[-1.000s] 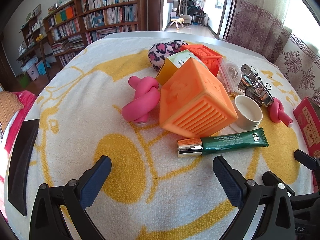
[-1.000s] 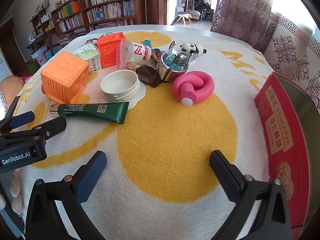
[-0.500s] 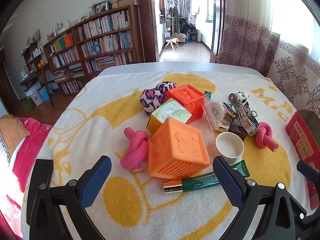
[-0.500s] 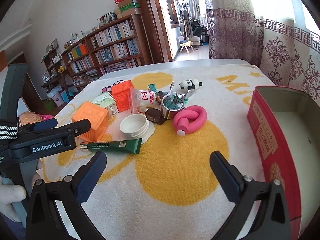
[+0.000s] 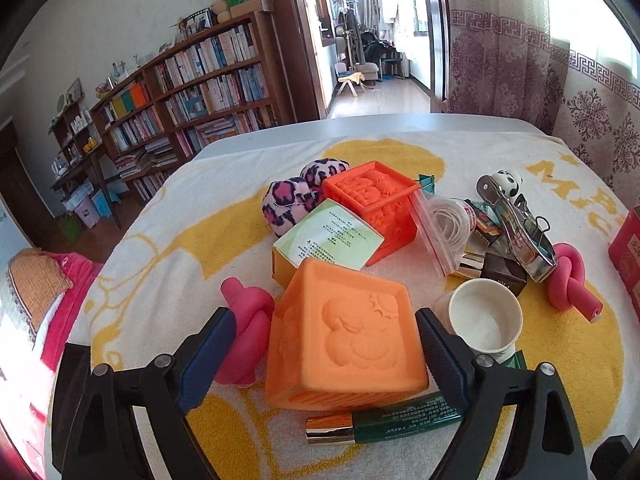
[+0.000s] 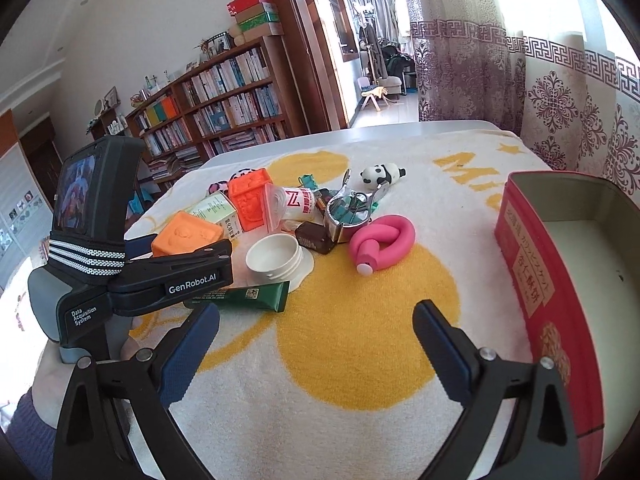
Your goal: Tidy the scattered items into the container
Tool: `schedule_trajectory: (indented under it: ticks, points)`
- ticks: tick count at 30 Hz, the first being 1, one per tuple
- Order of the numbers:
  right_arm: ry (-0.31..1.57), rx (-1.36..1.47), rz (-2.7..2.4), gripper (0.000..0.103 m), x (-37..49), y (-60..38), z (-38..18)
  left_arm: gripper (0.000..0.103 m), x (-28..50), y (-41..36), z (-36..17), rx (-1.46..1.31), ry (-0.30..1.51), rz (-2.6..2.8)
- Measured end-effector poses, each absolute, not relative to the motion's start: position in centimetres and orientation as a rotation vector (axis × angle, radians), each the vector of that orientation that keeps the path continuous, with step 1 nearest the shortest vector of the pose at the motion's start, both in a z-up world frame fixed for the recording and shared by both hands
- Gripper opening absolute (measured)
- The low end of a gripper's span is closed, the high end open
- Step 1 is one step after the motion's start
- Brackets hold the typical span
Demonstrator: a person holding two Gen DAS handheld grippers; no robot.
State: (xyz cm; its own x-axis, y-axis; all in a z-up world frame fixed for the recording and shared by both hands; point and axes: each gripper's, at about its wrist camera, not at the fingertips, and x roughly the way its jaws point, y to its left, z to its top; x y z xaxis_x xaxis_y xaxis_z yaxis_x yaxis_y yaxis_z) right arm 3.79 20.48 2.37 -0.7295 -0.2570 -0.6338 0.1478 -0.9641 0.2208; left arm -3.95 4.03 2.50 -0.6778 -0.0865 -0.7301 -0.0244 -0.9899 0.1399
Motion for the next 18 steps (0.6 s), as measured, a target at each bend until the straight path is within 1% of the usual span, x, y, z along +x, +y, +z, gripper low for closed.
schedule_trajectory:
  ticks: [1, 2, 3, 4, 6, 8, 11, 15, 18]
  points:
    - [-0.22, 1.034, -2.722, 0.094, 3.8, 20.3, 2.3, 0.081, -3.9, 4.1, 2.4, 1.232, -0.216, -2.848]
    - [-0.212, 1.034, -2.72, 0.092, 3.8, 20.2, 2.3, 0.076, -3.8, 4.0, 2.5, 1.229, -0.211, -2.859]
    - [-0.207, 1.034, -2.719, 0.089, 3.8, 20.2, 2.3, 0.056, -3.8, 3.8, 2.5, 1.24, -0.195, -2.863]
    - [-0.205, 1.035, -2.718, 0.088, 3.8, 20.2, 2.3, 0.056, -3.9, 3.4, 2.5, 1.251, -0.156, -2.871]
    - [-0.211, 1.042, -2.713, 0.081, 3.8, 20.3, 2.2, 0.056, -4.0, 2.3, 2.7, 1.273, -0.042, -2.899]
    - [-0.222, 1.053, -2.705, 0.078, 3.7, 20.4, 2.1, 0.056, -3.8, 1.0, 3.1, 1.276, 0.075, -2.931]
    - [-0.23, 1.06, -2.691, 0.073, 3.6, 20.4, 2.0, 0.056, -3.1, -0.9, 4.4, 1.221, 0.204, -2.972]
    - [-0.227, 1.056, -2.677, 0.072, 3.6, 20.3, 2.0, 0.056, -2.0, -3.7, 5.9, 1.134, 0.346, -2.994]
    - [-0.242, 1.062, -2.664, 0.072, 3.5, 20.3, 1.9, 0.056, -1.6, -5.9, 6.0, 1.109, 0.457, -2.984]
